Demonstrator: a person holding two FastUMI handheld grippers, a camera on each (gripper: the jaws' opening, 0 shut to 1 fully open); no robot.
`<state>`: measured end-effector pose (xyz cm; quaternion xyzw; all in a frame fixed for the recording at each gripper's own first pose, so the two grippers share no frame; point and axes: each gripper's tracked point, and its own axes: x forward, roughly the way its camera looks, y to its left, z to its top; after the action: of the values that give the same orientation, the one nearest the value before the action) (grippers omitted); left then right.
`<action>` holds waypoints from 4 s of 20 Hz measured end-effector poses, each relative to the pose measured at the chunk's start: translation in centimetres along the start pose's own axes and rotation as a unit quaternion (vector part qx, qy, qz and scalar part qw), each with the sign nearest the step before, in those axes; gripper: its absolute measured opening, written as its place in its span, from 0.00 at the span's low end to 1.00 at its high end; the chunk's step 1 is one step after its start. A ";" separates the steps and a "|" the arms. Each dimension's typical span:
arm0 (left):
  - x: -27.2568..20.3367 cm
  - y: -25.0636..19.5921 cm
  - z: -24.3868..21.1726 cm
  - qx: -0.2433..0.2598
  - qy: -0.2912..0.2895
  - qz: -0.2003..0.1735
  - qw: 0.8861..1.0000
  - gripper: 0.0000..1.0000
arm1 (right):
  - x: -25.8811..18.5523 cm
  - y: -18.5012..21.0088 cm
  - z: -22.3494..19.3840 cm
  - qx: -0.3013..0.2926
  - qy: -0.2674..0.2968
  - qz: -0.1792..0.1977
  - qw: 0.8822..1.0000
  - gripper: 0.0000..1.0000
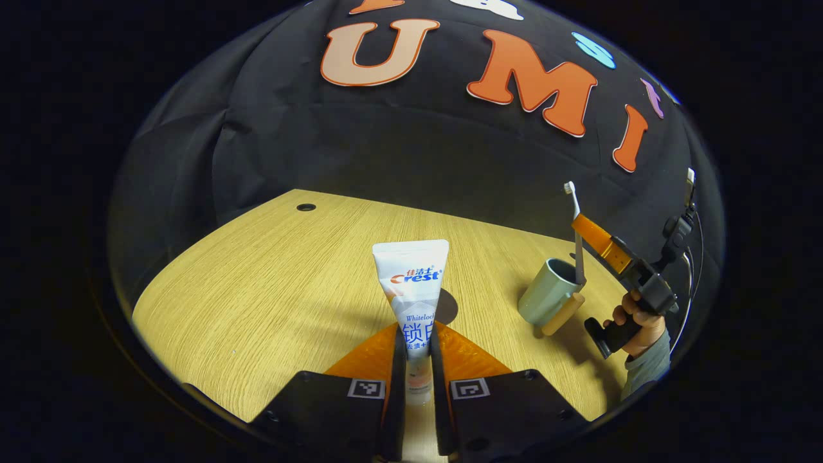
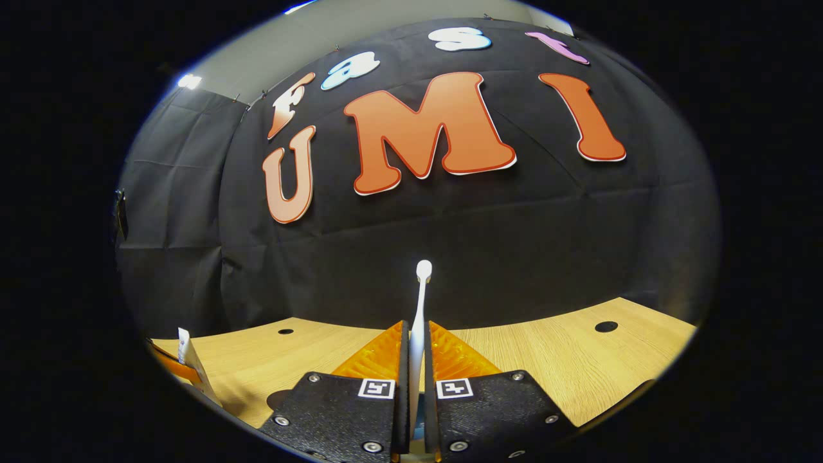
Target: Put the toothbrush and toothpaste on the desktop into the cup, then pick up the cup and place it on the coaster on the desktop.
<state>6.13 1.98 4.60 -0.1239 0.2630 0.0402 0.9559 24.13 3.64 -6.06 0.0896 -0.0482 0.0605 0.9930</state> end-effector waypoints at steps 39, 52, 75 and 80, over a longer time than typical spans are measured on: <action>1.3 -21.1 10.6 0.036 -0.135 -0.173 0.975 0.23 | -12.8 -3.5 -0.8 -0.077 0.081 0.001 0.994 0.80; 4.3 -26.1 12.8 0.021 -0.171 -0.213 0.962 0.23 | -15.3 -3.8 -2.1 -0.072 0.090 0.005 0.993 0.87; 9.1 -26.2 6.3 0.086 -0.147 -0.198 0.965 0.23 | -15.3 -5.1 -3.0 -0.076 0.101 -0.002 0.992 0.87; 8.1 -26.2 5.6 0.129 -0.141 -0.197 0.962 0.27 | -15.2 -5.2 -3.5 -0.074 0.107 -0.004 0.992 0.87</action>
<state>19.60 -21.84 10.74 -0.0421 0.0989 -0.1664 0.9802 10.10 -2.46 -12.00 0.0092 0.0542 0.0620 0.9966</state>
